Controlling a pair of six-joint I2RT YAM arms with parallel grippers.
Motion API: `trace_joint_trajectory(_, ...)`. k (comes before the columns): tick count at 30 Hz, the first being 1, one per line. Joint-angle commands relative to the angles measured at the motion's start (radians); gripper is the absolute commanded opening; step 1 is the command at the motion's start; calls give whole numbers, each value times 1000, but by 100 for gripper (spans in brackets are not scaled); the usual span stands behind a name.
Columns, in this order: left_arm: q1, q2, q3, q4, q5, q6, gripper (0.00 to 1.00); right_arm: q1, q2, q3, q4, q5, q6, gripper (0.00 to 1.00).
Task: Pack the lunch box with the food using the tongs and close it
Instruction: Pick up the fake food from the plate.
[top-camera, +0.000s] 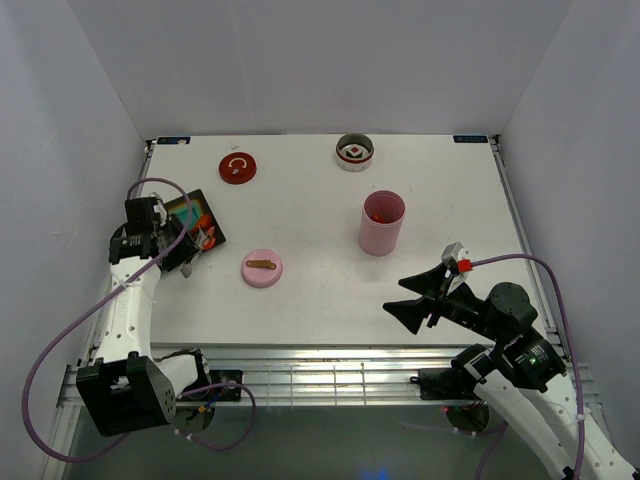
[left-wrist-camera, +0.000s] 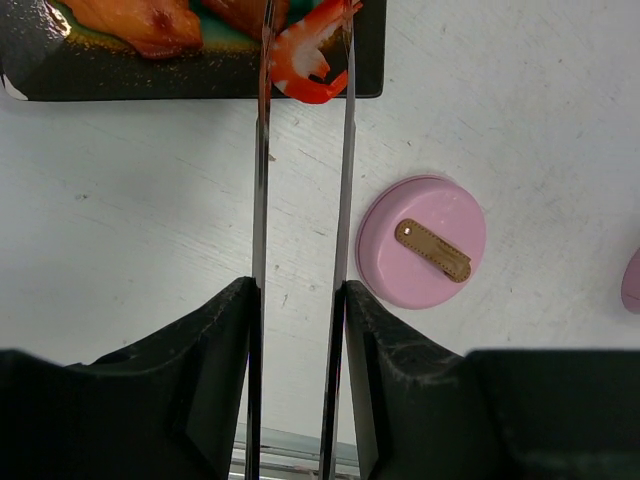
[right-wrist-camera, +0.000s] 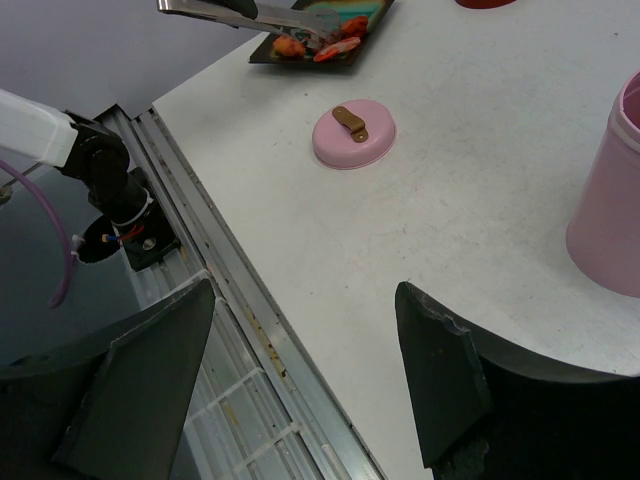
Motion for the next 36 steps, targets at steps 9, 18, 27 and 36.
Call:
trace_joint_trajectory(9, 6, -21, 4, 4, 55, 11, 51, 6, -17, 19, 26, -5, -10, 79)
trace_joint_trajectory(18, 6, -5, 17, 12, 102, 64, 52, 6, -15, 14, 30, 2, -10, 79)
trace_joint_trajectory(27, -23, -76, 102, -11, 49, 131, 52, 6, -9, 6, 43, 5, -8, 79)
trace_joint_trajectory(36, -256, -56, 132, -14, -175, 100, 45, 6, 0, 0, 47, 2, -7, 79)
